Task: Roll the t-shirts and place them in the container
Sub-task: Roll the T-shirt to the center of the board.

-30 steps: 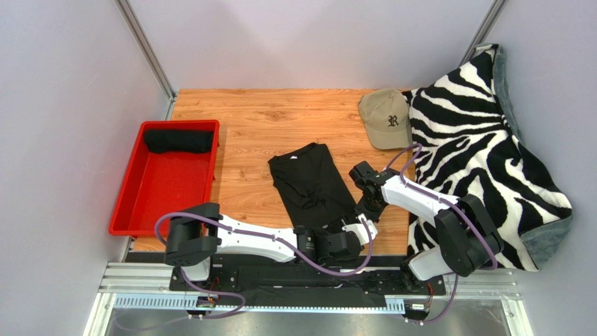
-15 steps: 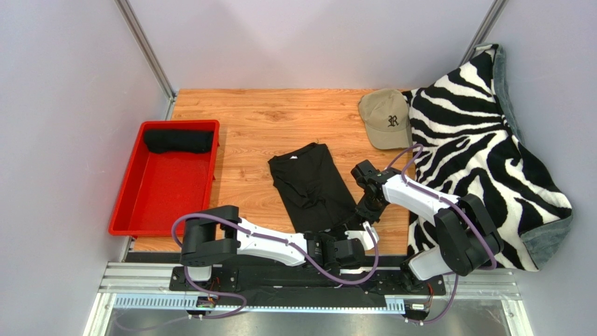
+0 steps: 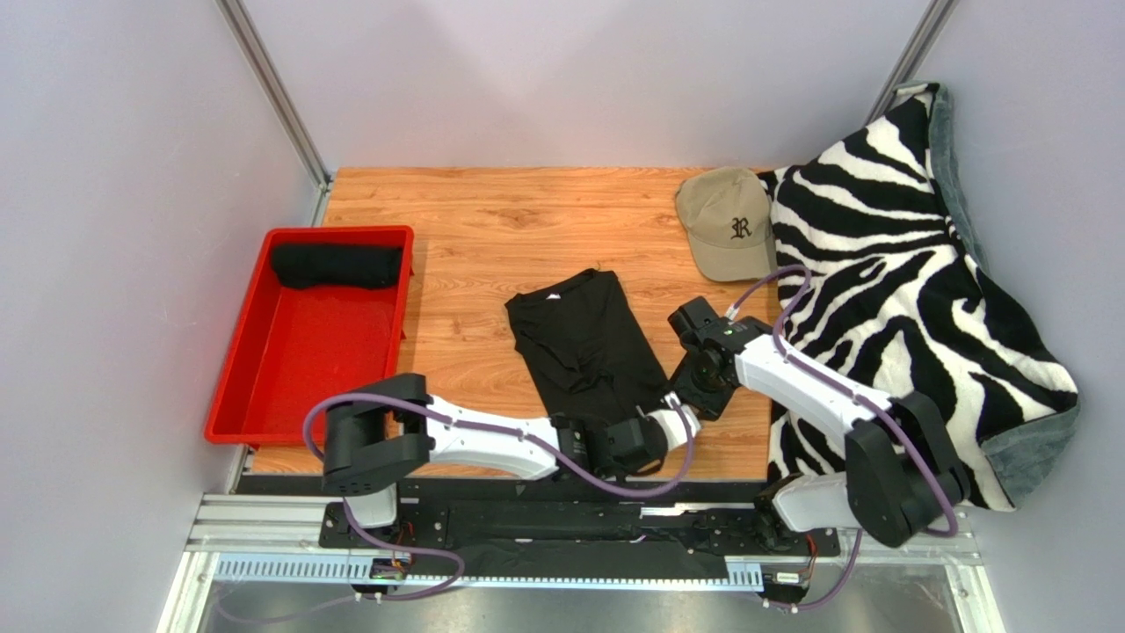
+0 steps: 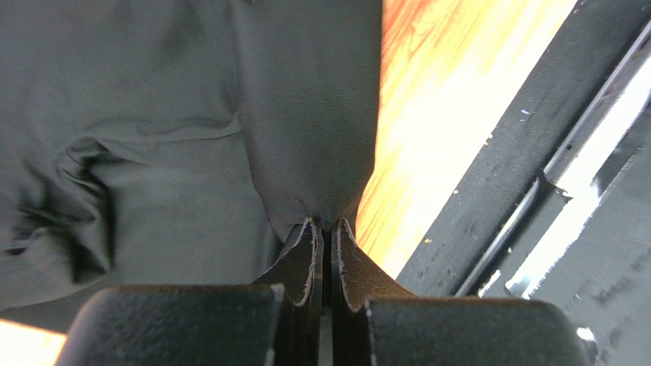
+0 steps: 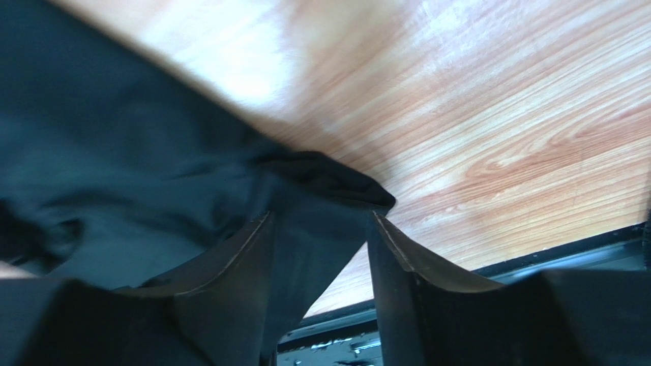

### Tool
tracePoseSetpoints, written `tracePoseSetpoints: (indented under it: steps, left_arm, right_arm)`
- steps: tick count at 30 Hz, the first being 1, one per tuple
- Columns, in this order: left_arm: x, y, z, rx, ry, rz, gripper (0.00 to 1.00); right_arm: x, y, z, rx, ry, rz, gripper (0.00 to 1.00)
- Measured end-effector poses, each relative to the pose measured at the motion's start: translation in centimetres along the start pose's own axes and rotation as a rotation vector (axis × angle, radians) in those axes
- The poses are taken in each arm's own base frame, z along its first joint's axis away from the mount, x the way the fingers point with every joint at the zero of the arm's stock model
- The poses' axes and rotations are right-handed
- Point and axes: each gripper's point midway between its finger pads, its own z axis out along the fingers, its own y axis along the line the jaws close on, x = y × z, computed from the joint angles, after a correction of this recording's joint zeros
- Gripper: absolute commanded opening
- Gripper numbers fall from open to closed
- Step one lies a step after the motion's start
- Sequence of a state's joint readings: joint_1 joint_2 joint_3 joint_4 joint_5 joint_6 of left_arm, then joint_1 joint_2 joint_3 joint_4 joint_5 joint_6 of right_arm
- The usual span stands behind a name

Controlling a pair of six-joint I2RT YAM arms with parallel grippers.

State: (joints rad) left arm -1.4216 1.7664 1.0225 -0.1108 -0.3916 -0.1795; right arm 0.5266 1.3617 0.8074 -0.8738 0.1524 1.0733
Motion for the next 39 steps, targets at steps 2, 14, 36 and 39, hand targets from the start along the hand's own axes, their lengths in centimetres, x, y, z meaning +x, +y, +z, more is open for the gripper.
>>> tracePoseSetpoints:
  steps: [2, 14, 36, 39]
  left_arm:
    - [0.0, 0.6, -0.2, 0.056, 0.000, -0.071, 0.00]
    - [-0.3, 1.7, -0.2, 0.403, 0.041, -0.419, 0.00]
    - [-0.5, 0.2, 0.6, 0.798, 0.136, -0.784, 0.00]
    - [-0.5, 0.3, 0.5, 0.802, 0.138, -0.794, 0.00]
  right_arm:
    - [-0.6, 0.4, -1.1, -0.039, -0.034, 0.005, 0.53]
    - [-1.0, 0.8, -5.1, -0.214, -0.161, 0.030, 0.53]
    - [3.3, -0.8, -1.4, -0.119, -0.122, 0.019, 0.54]
    - [3.4, -1.0, -0.7, -0.083, -0.119, 0.018, 0.54]
